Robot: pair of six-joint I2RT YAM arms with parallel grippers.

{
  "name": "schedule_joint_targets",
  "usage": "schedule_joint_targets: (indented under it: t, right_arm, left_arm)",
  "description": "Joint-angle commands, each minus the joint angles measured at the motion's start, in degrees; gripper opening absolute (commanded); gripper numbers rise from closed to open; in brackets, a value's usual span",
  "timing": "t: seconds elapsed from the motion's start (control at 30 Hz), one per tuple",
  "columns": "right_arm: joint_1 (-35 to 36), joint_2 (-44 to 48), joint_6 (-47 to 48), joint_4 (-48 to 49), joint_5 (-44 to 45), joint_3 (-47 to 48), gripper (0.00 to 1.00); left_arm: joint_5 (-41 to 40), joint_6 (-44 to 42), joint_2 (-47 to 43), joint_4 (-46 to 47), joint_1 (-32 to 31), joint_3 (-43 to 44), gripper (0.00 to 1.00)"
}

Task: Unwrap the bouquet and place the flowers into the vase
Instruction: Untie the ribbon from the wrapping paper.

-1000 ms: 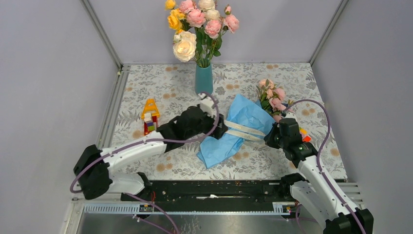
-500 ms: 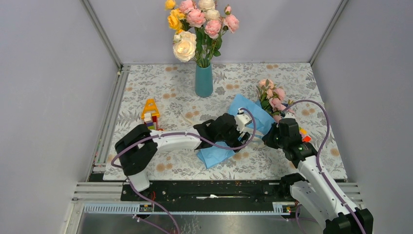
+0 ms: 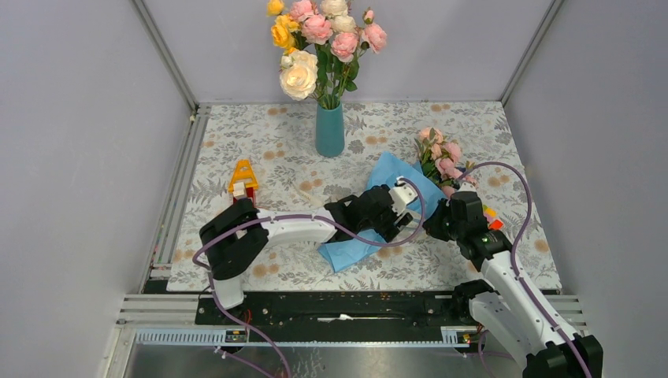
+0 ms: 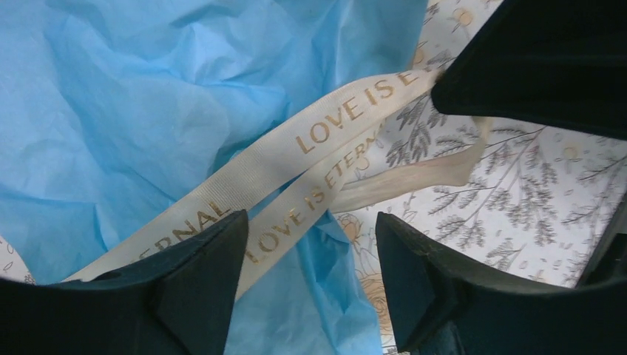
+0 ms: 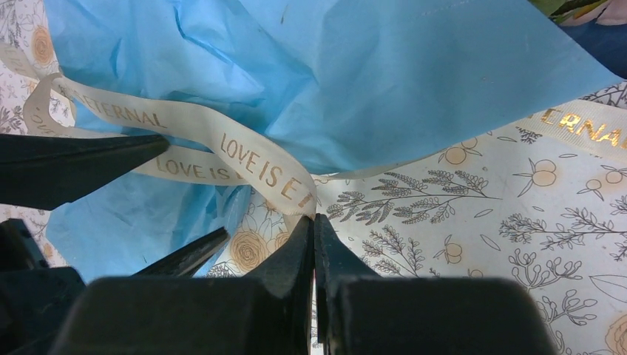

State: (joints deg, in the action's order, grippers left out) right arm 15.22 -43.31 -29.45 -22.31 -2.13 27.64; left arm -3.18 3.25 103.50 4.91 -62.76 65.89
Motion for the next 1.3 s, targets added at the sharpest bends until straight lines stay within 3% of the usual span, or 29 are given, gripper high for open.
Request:
schedule_joint_targets:
  t: [0.0, 0.23, 0.43, 1.0, 1.27]
  right_arm:
    - [-0.28, -0.98, -0.54, 1.75, -1.43, -0.09, 0.0]
    - [-0.28, -0.45, -0.84, 1.76, -0.29, -0.71, 0.0]
    - [-0.26, -0.28, -0.67, 1.79, 0.01, -0.87, 0.0]
    - [-0.28, 3.3, -2.94, 1.33, 6.69, -3.26, 0.0]
    - [-0.26, 6.48, -4.75, -2.31, 14.12, -3.75, 0.0]
  left_arm:
    - [-3.42, -1.52, 1.7, 3.25, -0.41, 1.45, 0.64]
    - [-7.16, -1.25, 2.71, 3.63, -1.05, 1.2, 0.19]
    - [-8.9, 0.93, 0.45, 3.44, -1.05, -0.11, 0.02]
    - [-9.45, 9.67, -7.75, 3.03, -1.05, -4.39, 0.0]
    - [-11.43, 13.89, -9.79, -0.51, 0.24, -4.02, 0.0]
